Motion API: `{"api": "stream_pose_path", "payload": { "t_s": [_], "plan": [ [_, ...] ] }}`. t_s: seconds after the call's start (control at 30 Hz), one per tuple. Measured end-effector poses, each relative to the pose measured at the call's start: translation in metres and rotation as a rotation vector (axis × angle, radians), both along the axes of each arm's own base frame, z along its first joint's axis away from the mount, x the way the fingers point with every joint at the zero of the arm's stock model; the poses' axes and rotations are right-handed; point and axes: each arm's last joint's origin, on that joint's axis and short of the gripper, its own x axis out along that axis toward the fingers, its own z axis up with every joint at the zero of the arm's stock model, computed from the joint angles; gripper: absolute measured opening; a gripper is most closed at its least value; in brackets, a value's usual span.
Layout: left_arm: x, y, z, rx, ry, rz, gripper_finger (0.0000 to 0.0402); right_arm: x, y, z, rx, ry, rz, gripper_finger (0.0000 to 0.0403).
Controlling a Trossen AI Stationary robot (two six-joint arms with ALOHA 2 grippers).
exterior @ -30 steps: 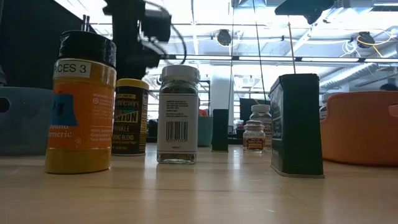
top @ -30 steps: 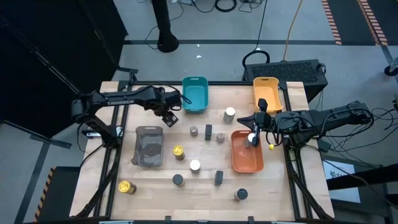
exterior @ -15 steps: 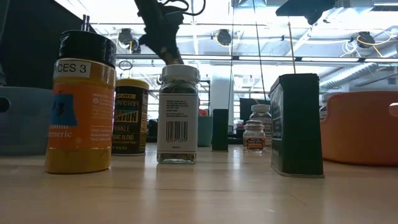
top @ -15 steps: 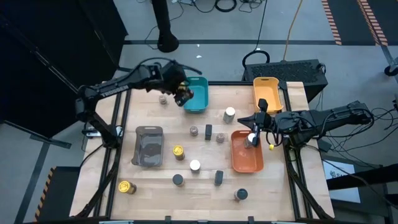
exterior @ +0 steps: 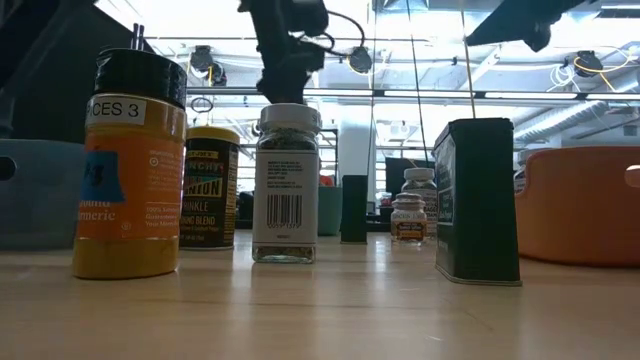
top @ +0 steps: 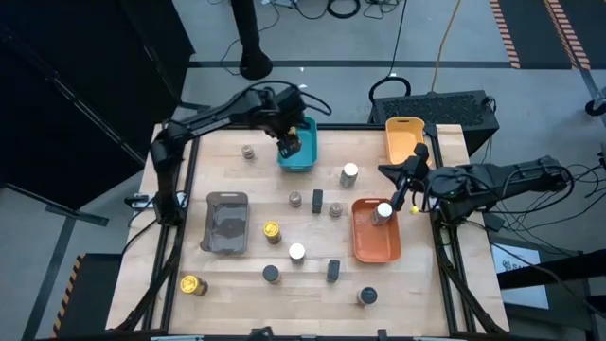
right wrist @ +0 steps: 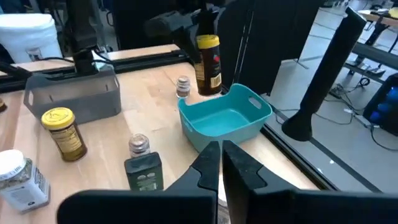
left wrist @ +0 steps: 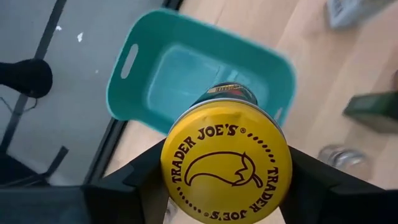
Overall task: Sort spices by type
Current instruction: Put the top yellow seasoning bottle into the blue bin
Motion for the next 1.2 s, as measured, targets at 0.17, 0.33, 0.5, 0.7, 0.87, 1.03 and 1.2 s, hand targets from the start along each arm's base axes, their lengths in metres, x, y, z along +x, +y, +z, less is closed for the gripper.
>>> {"api": "stream_pose_path", "payload": {
  "t_s": [0.17, 0.33, 0.5, 0.7, 0.87, 1.03, 1.2],
  "plan": [
    [0.009, 0.013, -0.017, -0.072, 0.033, -0.125, 0.023, 0.001, -0.002, -0.002, 0.009, 0.018, -0.016, 0.0],
    [0.012, 0.023, -0.023, -0.063, 0.036, -0.189, 0.023, 0.001, -0.003, -0.003, 0.009, 0.019, -0.022, 0.0],
    [0.015, 0.032, -0.024, -0.016, 0.008, -0.251, 0.023, 0.001, -0.003, -0.003, 0.004, 0.022, -0.019, 0.0],
    [0.017, 0.042, -0.028, 0.008, -0.02, -0.256, 0.023, 0.001, -0.003, -0.002, -0.001, 0.024, -0.018, 0.0],
    [0.017, 0.056, -0.033, -0.012, -0.067, -0.115, 0.023, 0.001, -0.003, -0.002, -0.009, 0.029, -0.014, 0.0],
    [0.016, 0.051, -0.035, -0.083, -0.065, -0.014, 0.023, 0.001, -0.003, -0.002, -0.016, 0.031, -0.011, 0.0],
    [0.022, 0.028, -0.037, -0.121, -0.013, -0.068, 0.023, 0.001, -0.003, -0.002, -0.018, 0.032, -0.011, 0.0]
  ]
}}
